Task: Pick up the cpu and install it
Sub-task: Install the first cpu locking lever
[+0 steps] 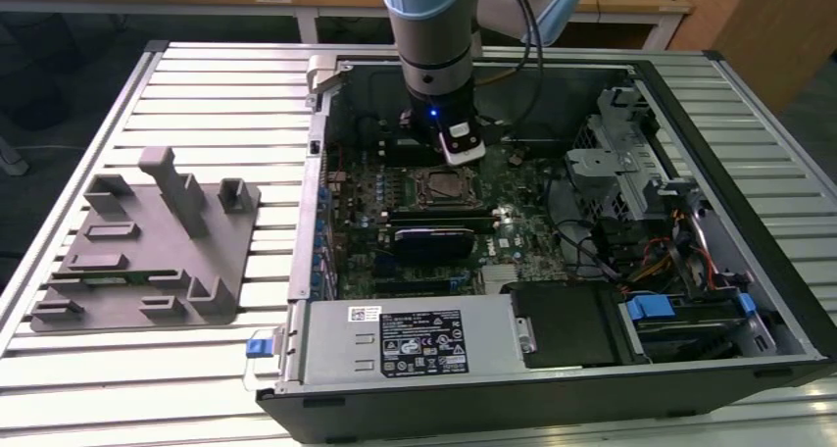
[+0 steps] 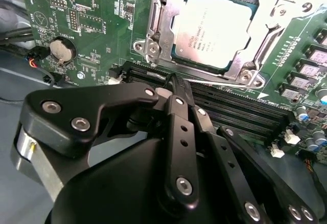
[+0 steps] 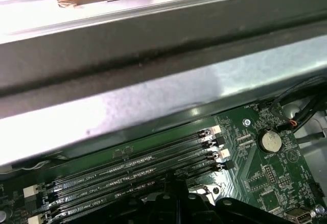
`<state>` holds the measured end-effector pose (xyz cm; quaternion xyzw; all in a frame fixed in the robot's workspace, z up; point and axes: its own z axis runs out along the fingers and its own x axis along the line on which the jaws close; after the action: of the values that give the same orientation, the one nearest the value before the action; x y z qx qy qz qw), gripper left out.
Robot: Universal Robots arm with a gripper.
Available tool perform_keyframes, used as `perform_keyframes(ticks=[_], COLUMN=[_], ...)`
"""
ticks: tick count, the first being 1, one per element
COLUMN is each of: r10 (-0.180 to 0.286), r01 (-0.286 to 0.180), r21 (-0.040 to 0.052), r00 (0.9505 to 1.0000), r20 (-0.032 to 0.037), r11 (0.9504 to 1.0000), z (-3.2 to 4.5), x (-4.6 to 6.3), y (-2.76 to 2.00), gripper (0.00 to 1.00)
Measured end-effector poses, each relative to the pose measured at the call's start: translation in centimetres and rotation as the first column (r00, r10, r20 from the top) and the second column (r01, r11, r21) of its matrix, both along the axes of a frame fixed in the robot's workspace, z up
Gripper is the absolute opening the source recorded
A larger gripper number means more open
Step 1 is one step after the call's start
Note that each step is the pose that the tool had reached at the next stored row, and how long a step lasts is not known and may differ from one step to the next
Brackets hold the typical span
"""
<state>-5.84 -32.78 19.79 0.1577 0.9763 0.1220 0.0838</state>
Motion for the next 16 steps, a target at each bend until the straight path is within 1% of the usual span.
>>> perform_keyframes(ticks=[2,7,12,16], r10=[0.000,0.000,0.000,0.000], r01=[0.000,0.000,0.000,0.000], r21=[-0.0003,-0.0001,-0.0017,-0.0052], r00=[1.0000,1.0000,0.9999,0.9998], r20=[0.0002,0.0036,0.0130,0.0191], r11=[1.0000,1.0000,1.0000,1.0000], z=[0.01,-0.07,-0.32,-0.44], x=[-0.10,-0.43,-0.44,-0.44], y=[-0.01,0.01,0.01,0.01], gripper=[0.11,0.11,0.11,0.11])
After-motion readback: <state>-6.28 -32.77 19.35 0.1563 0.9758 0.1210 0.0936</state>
